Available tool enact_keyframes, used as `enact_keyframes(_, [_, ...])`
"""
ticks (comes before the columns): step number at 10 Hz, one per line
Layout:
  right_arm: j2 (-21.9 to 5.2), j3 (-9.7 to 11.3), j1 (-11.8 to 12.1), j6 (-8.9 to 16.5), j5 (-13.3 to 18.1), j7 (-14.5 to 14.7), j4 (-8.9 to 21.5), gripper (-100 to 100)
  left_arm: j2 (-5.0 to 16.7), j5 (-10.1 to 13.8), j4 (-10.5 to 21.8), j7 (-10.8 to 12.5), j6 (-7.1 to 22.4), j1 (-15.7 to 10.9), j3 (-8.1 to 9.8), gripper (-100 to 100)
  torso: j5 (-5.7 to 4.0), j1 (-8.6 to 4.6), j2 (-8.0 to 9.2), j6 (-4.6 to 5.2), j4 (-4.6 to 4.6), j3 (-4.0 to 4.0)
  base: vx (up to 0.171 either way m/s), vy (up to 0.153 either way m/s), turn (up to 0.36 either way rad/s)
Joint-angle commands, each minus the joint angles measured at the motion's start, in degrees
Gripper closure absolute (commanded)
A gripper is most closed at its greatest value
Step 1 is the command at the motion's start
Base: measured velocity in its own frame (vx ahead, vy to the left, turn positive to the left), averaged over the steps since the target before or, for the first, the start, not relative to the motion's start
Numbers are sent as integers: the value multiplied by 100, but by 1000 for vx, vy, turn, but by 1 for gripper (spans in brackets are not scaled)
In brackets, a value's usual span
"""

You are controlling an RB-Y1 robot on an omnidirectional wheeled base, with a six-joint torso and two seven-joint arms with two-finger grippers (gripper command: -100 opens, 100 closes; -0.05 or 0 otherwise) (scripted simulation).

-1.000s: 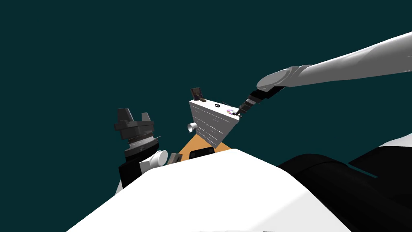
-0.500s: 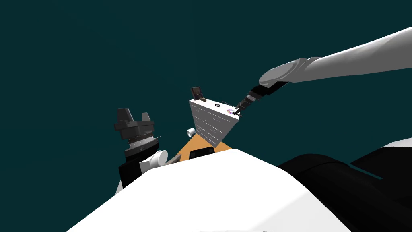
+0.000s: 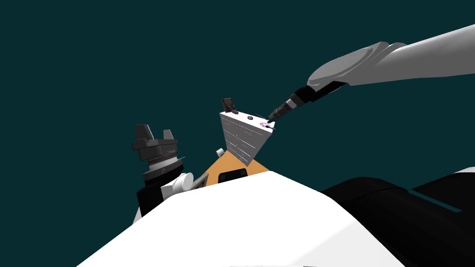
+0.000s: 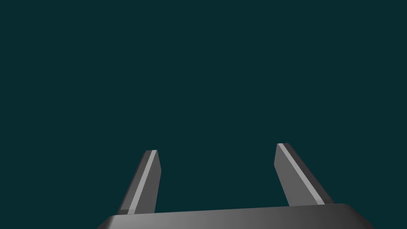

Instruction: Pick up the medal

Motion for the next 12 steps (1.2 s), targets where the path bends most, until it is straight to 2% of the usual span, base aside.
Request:
enact_keyframes(1, [208,-158,-200,141,-86,37,-62,-100,0,0,0,0,0,0,0,0,0,0,0,0,0,0,-226,-15,54])
enact_keyframes(3, [278,-224,-245,178,-128,65,-51,-100,0,0,0,0,0,1,0,0,-1,-4,-13,2,-1,-5,-122,-10,32])
enact_keyframes(6, [658,-532,-481,405,-311,253,46,-100,0,0,0,0,0,1,0,0,-2,-7,-21,-1,-5,-13,-157,-14,82])
enact_keyframes(7, [795,-594,-540,520,-309,402,75,-100,0,0,0,0,0,1,0,0,-2,-9,-17,0,-4,-9,-179,-11,95])
enact_keyframes(9, [899,-572,-517,645,-213,625,57,-100,1,0,0,0,0,1,0,0,-4,-18,-26,-1,-6,-14,-97,-52,103])
enact_keyframes(12, [993,-464,-406,790,-22,938,-16,-100,1,0,0,0,0,3,1,0,-7,-24,-90,-2,-23,-53,10,-41,69])
